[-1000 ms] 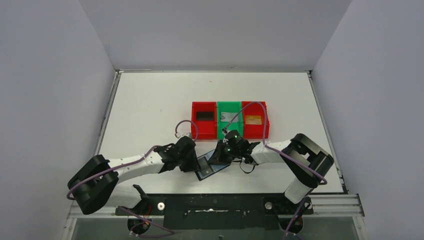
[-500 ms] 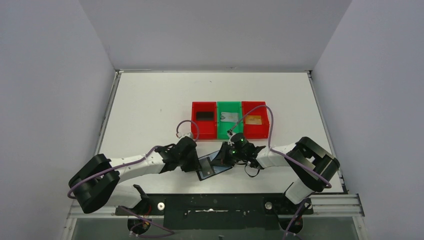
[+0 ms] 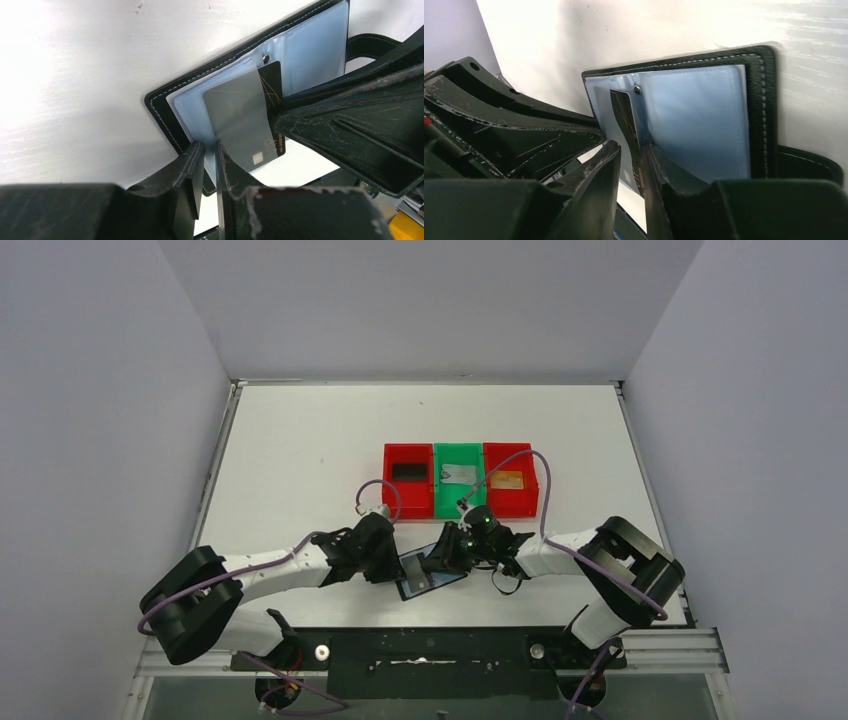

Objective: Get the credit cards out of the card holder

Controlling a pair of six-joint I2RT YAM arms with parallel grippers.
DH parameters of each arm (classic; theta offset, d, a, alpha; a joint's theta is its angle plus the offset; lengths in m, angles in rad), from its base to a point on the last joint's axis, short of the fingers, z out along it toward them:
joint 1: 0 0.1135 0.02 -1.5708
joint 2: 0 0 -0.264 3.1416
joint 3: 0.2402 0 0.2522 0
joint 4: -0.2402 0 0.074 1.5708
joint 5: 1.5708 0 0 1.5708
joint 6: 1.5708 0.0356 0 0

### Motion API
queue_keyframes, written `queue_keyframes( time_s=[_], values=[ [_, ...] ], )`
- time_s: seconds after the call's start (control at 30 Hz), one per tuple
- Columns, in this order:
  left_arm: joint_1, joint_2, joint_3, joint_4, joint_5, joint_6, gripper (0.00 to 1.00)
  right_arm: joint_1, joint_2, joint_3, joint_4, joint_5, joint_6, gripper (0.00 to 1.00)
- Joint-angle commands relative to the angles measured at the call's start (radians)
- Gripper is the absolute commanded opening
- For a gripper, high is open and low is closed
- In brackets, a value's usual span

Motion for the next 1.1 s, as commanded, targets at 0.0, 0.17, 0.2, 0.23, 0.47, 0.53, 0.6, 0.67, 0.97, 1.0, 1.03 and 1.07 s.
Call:
queue_keyframes(
  time_s=[0.0, 0.17, 0.2, 0.23, 0.47, 0.53, 0.6, 0.67, 0.97, 1.0, 1.03, 1.07],
  values=[
    [-0.006, 0.04, -0.007, 0.002, -0.003, 0.039, 0.14, 0.004, 0.015, 0.018, 0.078, -0.025, -0.001, 0.27],
    [-0.005, 0.044, -0.003, -0.007, -0.005, 0.041, 0.12, -0.001, 0.027, 0.013, 0.097, -0.038, 0.006, 0.24],
    [-0.006, 0.043, -0.005, -0.005, -0.007, 0.041, 0.11, -0.003, 0.027, 0.012, 0.098, -0.039, 0.007, 0.19],
    [-0.006, 0.042, -0.005, -0.006, -0.008, 0.041, 0.11, -0.004, 0.023, 0.011, 0.089, -0.034, 0.008, 0.15],
    [-0.005, 0.036, 0.0, -0.012, -0.014, 0.036, 0.1, -0.013, -0.074, 0.0, -0.038, 0.082, -0.016, 0.09],
    [-0.007, 0.036, 0.002, -0.013, -0.021, 0.039, 0.1, -0.023, -0.095, 0.002, -0.064, 0.086, -0.029, 0.09],
    [-0.006, 0.04, 0.006, -0.016, -0.025, 0.039, 0.1, -0.026, -0.109, 0.005, -0.078, 0.088, -0.036, 0.1],
    [-0.005, 0.044, 0.01, -0.015, -0.019, 0.039, 0.1, -0.026, -0.112, 0.003, -0.073, 0.087, -0.04, 0.11],
    [-0.008, 0.039, 0.023, -0.026, -0.016, 0.049, 0.1, -0.024, -0.012, -0.01, 0.099, -0.03, 0.006, 0.15],
    [-0.008, 0.038, 0.022, -0.025, -0.017, 0.049, 0.1, -0.025, -0.001, -0.011, 0.117, -0.041, 0.013, 0.15],
    [-0.007, 0.038, 0.024, -0.025, -0.017, 0.051, 0.1, -0.027, 0.006, -0.006, 0.122, -0.052, 0.017, 0.15],
    [-0.008, 0.037, 0.025, -0.026, -0.016, 0.053, 0.1, -0.03, 0.012, -0.003, 0.125, -0.057, 0.016, 0.15]
  ],
)
